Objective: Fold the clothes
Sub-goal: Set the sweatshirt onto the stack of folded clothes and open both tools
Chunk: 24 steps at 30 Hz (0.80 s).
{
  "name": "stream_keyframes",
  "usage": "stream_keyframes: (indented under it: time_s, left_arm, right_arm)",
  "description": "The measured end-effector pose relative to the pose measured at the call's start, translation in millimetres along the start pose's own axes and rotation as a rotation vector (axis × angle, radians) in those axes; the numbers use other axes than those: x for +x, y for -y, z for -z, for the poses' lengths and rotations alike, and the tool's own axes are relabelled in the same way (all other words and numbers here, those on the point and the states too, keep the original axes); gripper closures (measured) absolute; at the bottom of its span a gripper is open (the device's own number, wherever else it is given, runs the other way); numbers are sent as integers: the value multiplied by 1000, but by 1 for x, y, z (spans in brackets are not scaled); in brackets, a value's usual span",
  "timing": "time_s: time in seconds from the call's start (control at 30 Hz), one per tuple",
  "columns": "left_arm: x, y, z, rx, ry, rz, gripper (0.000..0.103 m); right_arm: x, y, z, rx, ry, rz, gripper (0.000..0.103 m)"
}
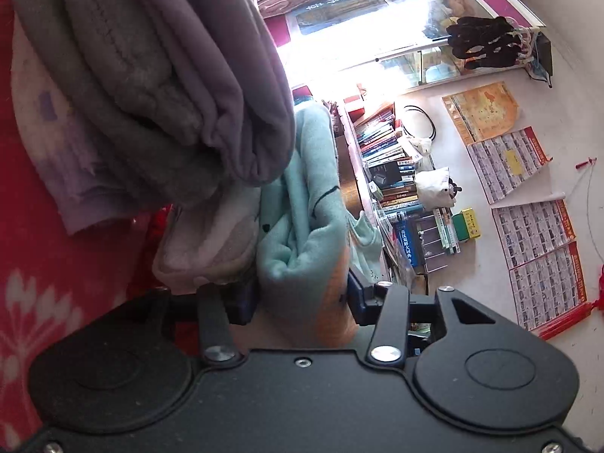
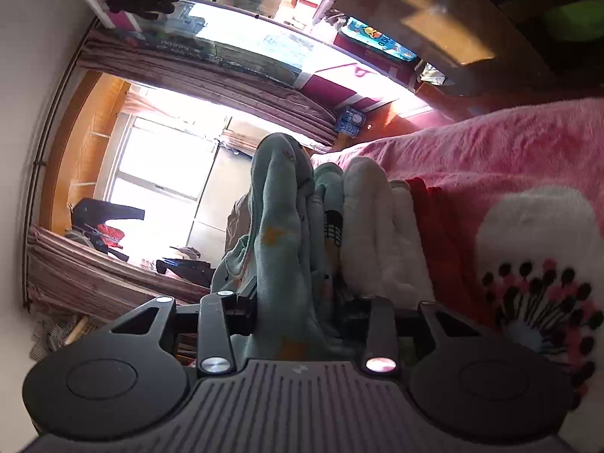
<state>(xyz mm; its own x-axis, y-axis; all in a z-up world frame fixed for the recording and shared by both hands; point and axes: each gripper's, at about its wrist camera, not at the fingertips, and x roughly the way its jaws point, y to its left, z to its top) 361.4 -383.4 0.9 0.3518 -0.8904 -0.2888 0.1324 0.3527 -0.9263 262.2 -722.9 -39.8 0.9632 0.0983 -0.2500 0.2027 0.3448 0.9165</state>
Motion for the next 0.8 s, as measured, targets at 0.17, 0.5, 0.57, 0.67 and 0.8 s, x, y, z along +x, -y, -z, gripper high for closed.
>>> stream_keyframes:
  time_s: [0.17,0.5,0.57,0.67,0.8]
  left_arm:
    - [-57,8,6,27,31,-10,33]
    - [-252,-2,67,74,179,-94,5]
    - [-290,1,79,134,208,-179,0]
    - [-345,9,102,290,259,-321,0]
    - [-413,21,142,476,374,-521,0]
  right_arm:
    - [-19,-23,0,-40,37,-1,28]
    - [-149,-79,111,-283,4,-12,0]
    - [-166,-94,149,-312,-61,-22,0]
    - [-188,-121,213,-370,-167,-35,0]
    - [-215,-159,296,-494,-243,-34,0]
